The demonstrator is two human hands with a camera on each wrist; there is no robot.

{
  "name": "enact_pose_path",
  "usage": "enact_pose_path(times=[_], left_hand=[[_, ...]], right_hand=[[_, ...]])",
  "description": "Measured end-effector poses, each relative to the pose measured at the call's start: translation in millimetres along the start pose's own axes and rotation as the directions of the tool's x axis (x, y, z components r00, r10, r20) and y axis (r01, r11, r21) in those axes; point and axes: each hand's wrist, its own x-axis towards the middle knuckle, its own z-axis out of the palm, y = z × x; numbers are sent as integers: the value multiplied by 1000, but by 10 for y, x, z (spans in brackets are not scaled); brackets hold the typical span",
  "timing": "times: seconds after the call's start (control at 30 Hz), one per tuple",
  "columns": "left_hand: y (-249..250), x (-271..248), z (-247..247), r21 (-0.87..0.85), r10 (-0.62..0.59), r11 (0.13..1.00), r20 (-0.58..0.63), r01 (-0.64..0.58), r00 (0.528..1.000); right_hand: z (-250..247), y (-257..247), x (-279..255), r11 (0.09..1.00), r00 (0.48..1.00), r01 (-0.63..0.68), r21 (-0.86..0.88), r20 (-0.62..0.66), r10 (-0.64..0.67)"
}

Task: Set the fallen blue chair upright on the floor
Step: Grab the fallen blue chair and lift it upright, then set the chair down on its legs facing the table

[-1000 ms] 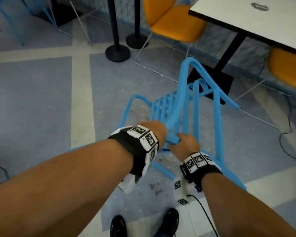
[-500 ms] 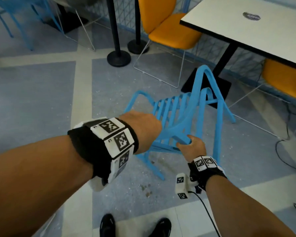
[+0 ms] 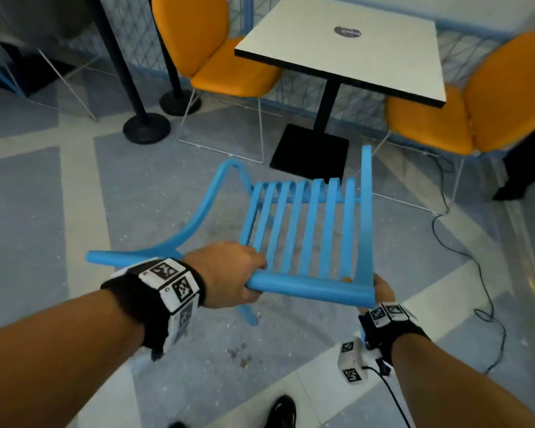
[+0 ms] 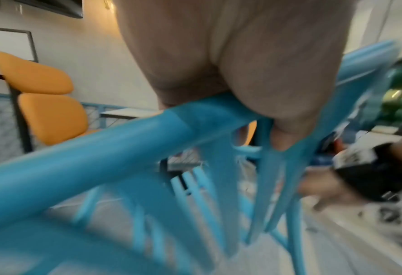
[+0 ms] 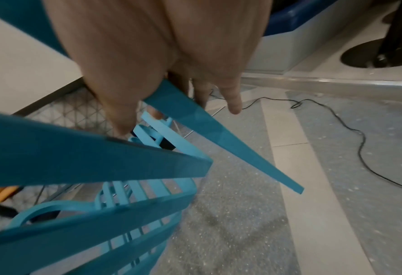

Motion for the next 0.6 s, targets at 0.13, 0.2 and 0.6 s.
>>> enact_pose_path(times=[0.13, 0.2, 0.6], left_hand=[[-31, 114, 200, -6, -57, 998, 44, 58, 997], [151, 214, 257, -28, -19, 999, 31, 20, 999], [1092, 693, 496, 16, 102, 995, -33, -101, 994]], right_hand=[[-227, 229, -307, 968, 995, -97, -230, 2, 100], [-296, 230, -657, 926, 998, -24, -377, 45, 44], [-1107, -171, -1545, 371, 441, 739, -562, -13, -898]])
